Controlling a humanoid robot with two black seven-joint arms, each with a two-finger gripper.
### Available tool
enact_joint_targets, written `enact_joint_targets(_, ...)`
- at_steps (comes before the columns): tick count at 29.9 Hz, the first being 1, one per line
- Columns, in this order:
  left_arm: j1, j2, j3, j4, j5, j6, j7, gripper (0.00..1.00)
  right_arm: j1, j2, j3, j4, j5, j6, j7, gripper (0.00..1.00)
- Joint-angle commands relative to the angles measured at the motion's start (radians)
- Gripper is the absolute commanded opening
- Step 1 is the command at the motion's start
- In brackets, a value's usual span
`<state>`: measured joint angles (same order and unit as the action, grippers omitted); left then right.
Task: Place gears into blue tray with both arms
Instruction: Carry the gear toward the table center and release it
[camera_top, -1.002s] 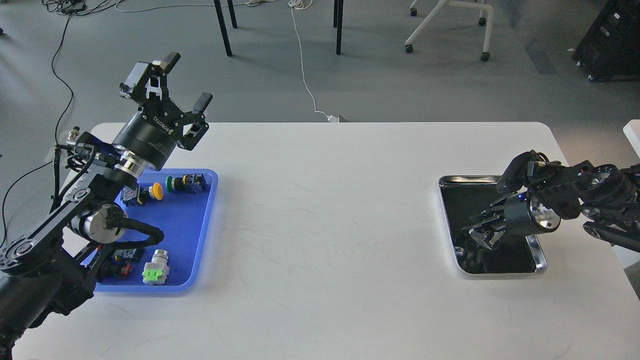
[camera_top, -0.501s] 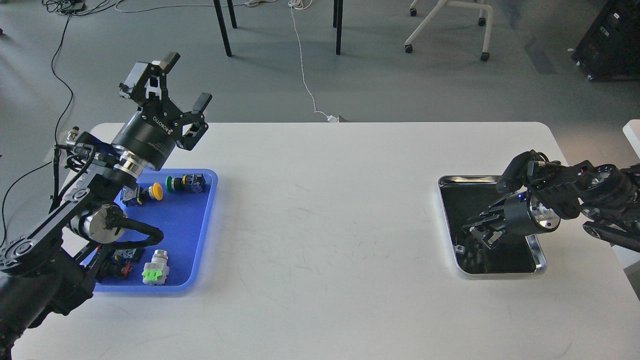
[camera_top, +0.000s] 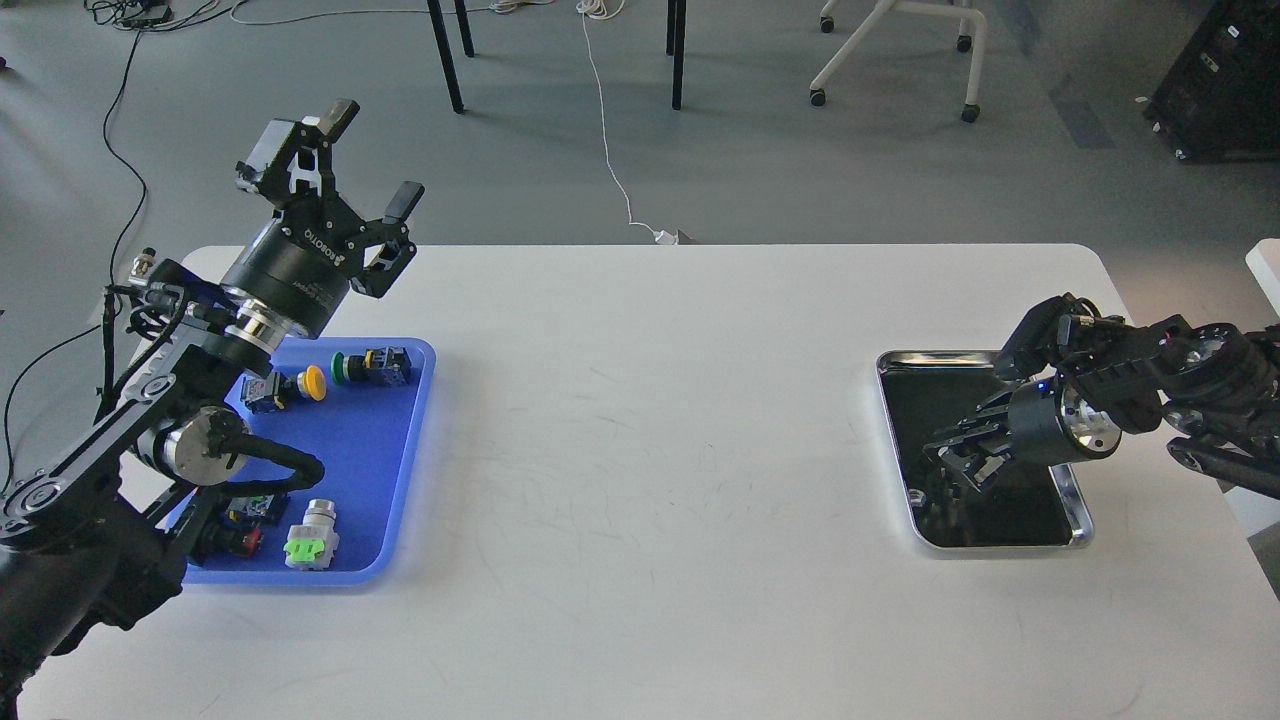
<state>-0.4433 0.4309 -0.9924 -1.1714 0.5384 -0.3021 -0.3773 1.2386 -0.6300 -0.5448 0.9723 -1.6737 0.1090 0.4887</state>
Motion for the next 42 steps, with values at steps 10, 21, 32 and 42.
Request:
enact_joint_targets(10, 0.000, 0.000, 0.000, -0.001, 0.000, -0.002, 0.000, 0.98, 0.133, -0.036, 0.009, 0.110, 0.109, 0.009, 0.000, 0.20)
enact_joint_targets(21, 0.002, -0.001, 0.000, -0.001, 0.000, -0.003, 0.000, 0.98, 0.257, 0.212, -0.058, 0.152, 0.249, 0.035, 0.000, 0.20)
enact_joint_targets(32, 0.017, -0.004, 0.000, -0.001, 0.002, -0.002, 0.000, 0.98, 0.236, 0.594, -0.168, -0.067, 0.394, 0.018, 0.000, 0.20)
enact_joint_targets(42, 0.023, 0.002, 0.000, -0.001, 0.002, -0.002, -0.002, 0.98, 0.144, 0.630, -0.204, -0.173, 0.411, -0.048, 0.000, 0.21)
